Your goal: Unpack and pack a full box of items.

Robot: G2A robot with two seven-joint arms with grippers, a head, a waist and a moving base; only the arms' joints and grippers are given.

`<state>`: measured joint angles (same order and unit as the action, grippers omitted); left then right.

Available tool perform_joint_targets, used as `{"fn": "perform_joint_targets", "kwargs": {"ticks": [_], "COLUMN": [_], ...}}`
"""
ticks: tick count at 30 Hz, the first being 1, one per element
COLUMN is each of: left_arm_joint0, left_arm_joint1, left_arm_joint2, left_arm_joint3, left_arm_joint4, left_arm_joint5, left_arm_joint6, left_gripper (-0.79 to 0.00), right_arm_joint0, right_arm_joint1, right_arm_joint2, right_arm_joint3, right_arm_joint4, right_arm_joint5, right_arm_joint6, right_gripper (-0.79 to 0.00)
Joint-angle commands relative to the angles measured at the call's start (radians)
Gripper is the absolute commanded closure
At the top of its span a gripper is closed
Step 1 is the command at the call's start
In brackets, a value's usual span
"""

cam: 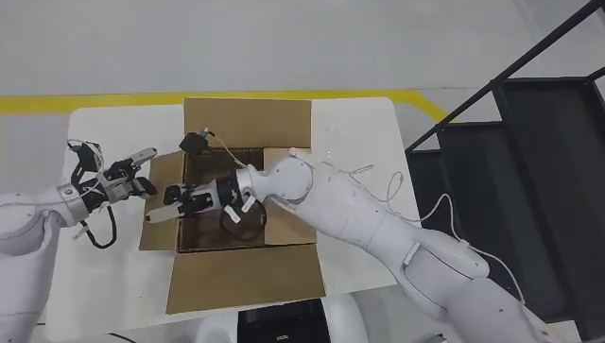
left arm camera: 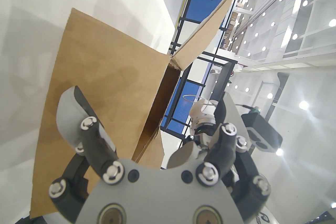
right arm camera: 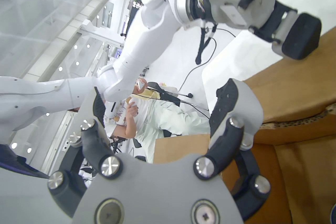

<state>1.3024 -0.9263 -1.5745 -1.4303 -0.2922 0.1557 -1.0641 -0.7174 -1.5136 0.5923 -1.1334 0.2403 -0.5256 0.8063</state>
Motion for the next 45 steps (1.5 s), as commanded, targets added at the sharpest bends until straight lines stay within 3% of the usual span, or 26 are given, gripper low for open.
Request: {"fn": "perform_joint_targets", "kwargs": {"ticks": [1, 6, 10, 17, 23, 28, 35, 45], "left_arm_joint0": [-0.011, -0.032, -0.046, -0.086, -0.173, -0.257, -0.340, -0.409], "left_arm_joint1": [-0.005, -0.011, -0.009, 0.009, 0.010, -0.004, -0.052, -0.094], "left_arm_joint2": [0.033, 0.064, 0.035, -0.033, -0.016, 0.087, 0.351, 0.558], "left_arm_joint3": [0.012, 0.028, 0.017, -0.128, -0.193, -0.166, -0.132, -0.076], "left_arm_joint4": [-0.010, -0.024, -0.060, 0.009, -0.008, -0.080, -0.174, -0.113], "left_arm_joint5": [-0.007, -0.017, -0.023, -0.036, -0.081, -0.103, -0.111, -0.230], "left_arm_joint6": [0.007, 0.034, 0.060, 0.051, 0.032, -0.005, -0.017, -0.083], "left_gripper": [-0.785, -0.785, -0.785, -0.785, -0.785, -0.785, -0.785, -0.785], "right_arm_joint0": [-0.026, -0.138, -0.241, -0.366, -0.426, -0.492, -0.608, -0.688], "right_arm_joint1": [0.034, 0.112, 0.158, 0.203, 0.231, 0.259, 0.286, 0.305], "right_arm_joint2": [0.080, 0.260, 0.382, 0.506, 0.593, 0.709, 0.915, 0.983], "right_arm_joint3": [-0.029, -0.167, -0.310, -0.452, -0.470, -0.500, -0.560, -0.587], "right_arm_joint4": [0.002, -0.009, -0.012, 0.039, 0.046, 0.037, -0.029, -0.061], "right_arm_joint5": [0.011, 0.064, 0.117, 0.132, 0.123, 0.114, 0.047, 0.026], "right_arm_joint6": [0.039, 0.144, 0.198, 0.321, 0.383, 0.383, 0.179, 0.143], "right_gripper": [-0.785, -0.785, -0.785, -0.785, -0.785, -0.785, -0.785, -0.785]}}
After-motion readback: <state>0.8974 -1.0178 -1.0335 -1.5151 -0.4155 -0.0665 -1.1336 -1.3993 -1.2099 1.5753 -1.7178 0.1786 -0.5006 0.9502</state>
